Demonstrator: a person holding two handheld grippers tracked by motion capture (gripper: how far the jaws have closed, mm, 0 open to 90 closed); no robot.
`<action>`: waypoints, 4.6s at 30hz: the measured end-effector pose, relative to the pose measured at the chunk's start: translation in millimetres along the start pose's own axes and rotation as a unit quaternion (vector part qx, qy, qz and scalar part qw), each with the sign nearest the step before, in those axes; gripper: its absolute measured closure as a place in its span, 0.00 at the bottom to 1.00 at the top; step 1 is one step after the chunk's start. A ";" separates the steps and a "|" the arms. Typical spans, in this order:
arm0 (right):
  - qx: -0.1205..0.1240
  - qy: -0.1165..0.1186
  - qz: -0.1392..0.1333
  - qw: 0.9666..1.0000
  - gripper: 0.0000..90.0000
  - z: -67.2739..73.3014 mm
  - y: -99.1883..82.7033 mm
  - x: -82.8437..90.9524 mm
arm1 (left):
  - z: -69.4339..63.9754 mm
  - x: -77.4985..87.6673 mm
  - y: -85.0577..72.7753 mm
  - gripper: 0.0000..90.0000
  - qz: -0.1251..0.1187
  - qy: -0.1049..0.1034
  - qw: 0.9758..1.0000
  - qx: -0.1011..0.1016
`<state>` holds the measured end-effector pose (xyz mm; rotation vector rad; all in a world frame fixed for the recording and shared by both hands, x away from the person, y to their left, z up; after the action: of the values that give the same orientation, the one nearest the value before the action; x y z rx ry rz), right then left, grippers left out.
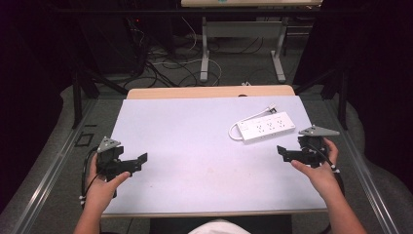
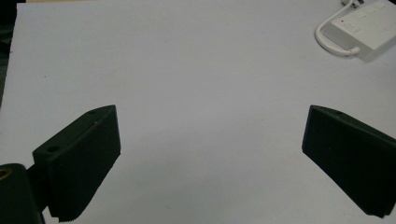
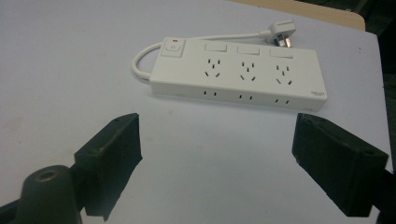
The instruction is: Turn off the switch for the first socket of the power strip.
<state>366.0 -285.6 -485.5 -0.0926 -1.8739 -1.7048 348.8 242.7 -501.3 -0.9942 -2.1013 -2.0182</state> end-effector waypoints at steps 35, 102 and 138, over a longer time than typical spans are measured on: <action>0.018 0.008 0.037 0.999 0.19 -14.2 55.2 -33.0 | 0.1 2.3 3.1 0.08 -0.013 0.001 1.000 0.009; 0.017 -0.015 0.110 0.994 0.73 -14.6 65.7 -137.3 | 0.8 0.9 2.1 0.10 -0.009 0.002 1.000 0.008; -0.031 -0.031 0.110 0.993 1.00 -25.1 49.4 -181.2 | 0.7 -0.7 1.5 0.11 -0.007 0.001 1.000 0.007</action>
<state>545.3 -239.7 -526.3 -0.3669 -1.7822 -1.6230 350.4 242.9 -500.4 -0.9786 -2.1240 -2.0062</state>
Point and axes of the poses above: each handheld gripper's, and its own axes: x roughly backward along the jaws, y roughly out of its top, z roughly to its left, the point moved 4 cm from there along -x, roughly forward along the jaws, and after that the axes turned 9 degrees about -z, right-handed, at the moved point
